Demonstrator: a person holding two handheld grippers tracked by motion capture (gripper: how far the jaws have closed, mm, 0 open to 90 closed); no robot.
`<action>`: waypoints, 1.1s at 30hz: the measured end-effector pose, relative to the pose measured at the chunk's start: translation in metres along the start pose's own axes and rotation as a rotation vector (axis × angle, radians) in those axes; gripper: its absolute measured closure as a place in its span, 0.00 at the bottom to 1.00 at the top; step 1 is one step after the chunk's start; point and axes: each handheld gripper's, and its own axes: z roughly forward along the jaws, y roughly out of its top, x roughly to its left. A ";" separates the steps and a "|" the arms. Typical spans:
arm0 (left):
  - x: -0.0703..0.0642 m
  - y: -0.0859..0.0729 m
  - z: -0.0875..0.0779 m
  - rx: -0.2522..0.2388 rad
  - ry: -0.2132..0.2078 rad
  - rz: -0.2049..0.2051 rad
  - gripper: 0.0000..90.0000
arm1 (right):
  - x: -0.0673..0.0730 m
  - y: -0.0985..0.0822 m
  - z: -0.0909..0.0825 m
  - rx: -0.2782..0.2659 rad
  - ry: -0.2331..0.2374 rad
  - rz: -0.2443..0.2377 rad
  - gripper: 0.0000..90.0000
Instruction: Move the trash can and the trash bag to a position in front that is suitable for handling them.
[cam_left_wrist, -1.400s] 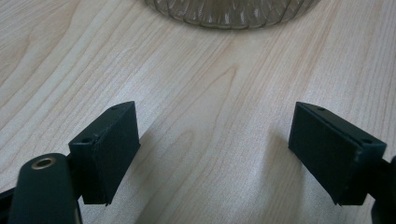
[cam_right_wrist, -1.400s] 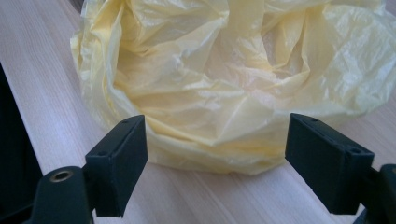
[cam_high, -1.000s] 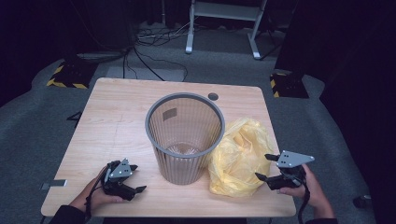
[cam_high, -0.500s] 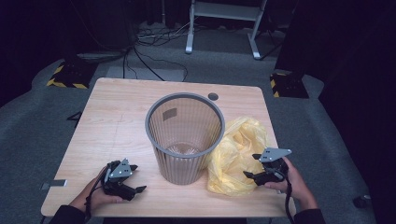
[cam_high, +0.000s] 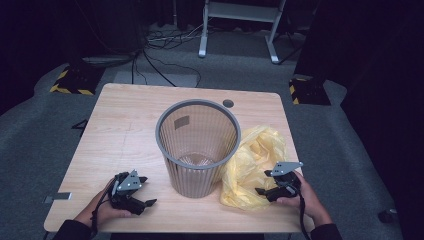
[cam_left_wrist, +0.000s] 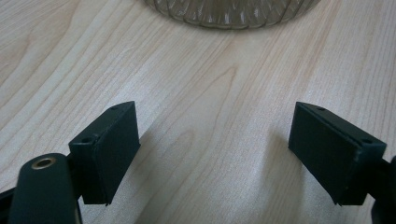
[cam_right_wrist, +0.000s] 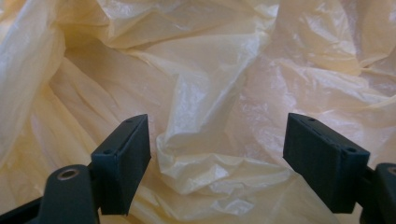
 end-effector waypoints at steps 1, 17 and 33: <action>0.000 0.000 0.000 0.000 0.000 0.000 0.18 | 0.000 0.000 0.002 0.008 0.001 -0.002 0.26; 0.000 0.000 0.000 0.000 0.000 0.000 0.18 | 0.017 0.003 0.018 0.060 0.052 -0.032 0.25; 0.000 0.000 0.000 0.001 0.002 0.001 0.18 | 0.055 0.016 0.027 0.065 0.106 -0.093 0.25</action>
